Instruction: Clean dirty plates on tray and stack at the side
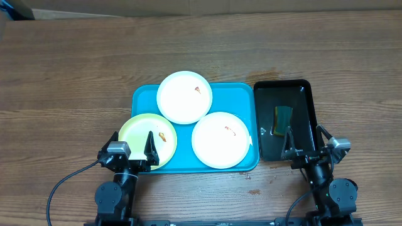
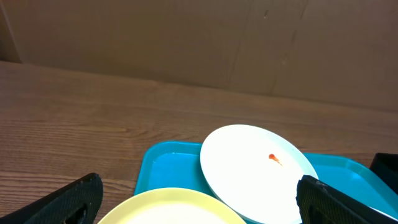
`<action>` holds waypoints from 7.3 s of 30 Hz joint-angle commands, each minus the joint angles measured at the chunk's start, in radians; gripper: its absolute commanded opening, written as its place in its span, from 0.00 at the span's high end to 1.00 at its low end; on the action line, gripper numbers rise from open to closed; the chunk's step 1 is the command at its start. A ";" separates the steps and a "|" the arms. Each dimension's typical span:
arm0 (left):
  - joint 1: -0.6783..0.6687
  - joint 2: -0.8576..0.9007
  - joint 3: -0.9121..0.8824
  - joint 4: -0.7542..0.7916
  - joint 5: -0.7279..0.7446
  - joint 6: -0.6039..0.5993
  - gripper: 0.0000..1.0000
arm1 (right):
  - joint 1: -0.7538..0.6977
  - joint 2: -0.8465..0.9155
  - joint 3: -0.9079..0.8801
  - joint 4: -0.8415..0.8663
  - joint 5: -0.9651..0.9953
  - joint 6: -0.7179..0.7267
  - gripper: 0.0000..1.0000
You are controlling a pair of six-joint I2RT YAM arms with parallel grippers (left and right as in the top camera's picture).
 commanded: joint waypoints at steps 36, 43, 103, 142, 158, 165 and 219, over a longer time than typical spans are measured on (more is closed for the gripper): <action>0.000 -0.010 -0.003 -0.002 0.007 0.022 0.00 | -0.001 -0.010 -0.010 0.005 -0.005 0.003 0.00; 0.000 -0.010 -0.003 -0.002 0.007 0.022 0.00 | -0.001 -0.010 -0.010 0.005 -0.005 0.003 0.00; 0.000 0.257 0.597 -0.465 0.238 -0.109 0.00 | -0.001 -0.010 -0.010 0.005 -0.005 0.003 0.00; 0.000 1.150 1.263 -1.359 0.367 0.017 0.30 | -0.001 -0.010 0.035 0.008 -0.138 0.120 0.00; -0.173 1.151 1.165 -1.197 0.303 -0.225 0.41 | -0.001 0.742 1.206 -1.038 -0.114 -0.018 0.00; -0.385 1.165 1.062 -1.015 0.191 -0.340 0.41 | -0.001 1.210 1.650 -1.501 -0.109 -0.108 0.00; -0.576 1.716 1.025 -0.699 -0.074 -0.421 0.53 | -0.001 1.549 0.836 -0.579 -0.032 0.004 0.23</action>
